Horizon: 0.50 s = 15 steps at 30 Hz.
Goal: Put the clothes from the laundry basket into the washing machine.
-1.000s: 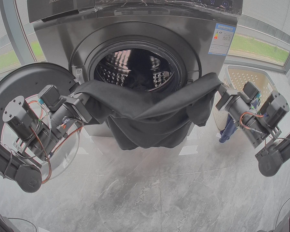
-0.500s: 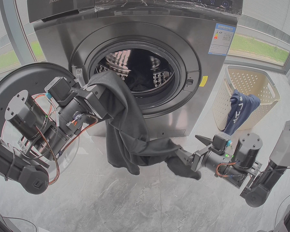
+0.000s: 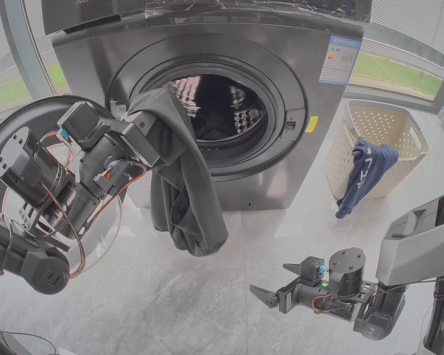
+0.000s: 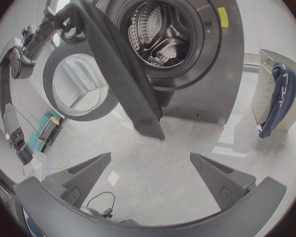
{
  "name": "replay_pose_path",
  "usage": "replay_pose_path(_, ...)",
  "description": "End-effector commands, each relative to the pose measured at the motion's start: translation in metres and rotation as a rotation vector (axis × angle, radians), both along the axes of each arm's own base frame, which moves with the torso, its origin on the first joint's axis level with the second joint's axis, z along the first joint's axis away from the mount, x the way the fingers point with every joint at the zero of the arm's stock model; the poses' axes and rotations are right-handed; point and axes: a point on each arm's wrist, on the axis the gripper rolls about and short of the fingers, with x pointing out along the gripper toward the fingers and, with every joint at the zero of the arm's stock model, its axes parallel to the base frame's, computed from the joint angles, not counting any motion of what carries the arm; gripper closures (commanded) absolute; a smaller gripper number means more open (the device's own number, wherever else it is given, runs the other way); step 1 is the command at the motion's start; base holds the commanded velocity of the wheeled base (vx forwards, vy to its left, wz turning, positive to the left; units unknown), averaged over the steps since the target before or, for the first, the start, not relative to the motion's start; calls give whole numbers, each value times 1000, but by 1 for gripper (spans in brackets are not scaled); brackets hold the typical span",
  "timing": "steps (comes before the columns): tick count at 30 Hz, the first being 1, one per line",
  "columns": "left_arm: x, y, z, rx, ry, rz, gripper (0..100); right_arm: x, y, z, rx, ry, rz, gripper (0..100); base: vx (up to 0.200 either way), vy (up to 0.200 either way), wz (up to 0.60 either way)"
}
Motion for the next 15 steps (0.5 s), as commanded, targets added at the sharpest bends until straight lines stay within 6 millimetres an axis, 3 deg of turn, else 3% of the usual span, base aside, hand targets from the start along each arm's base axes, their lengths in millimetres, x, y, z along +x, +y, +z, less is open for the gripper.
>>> replay_pose_path(1,-3,0,3,-5,-8,-7,100,-3,9,-13,-21,30,29,0,0,0,0)
replay_pose_path(10,-10,-3,4,-6,-15,-29,100,53,49,22,161,-202,4,0,0,0,0)
replay_pose_path(15,-13,-2,8,-12,-27,-32,100,71,66,32,216,-277,10,0,0,0,0)
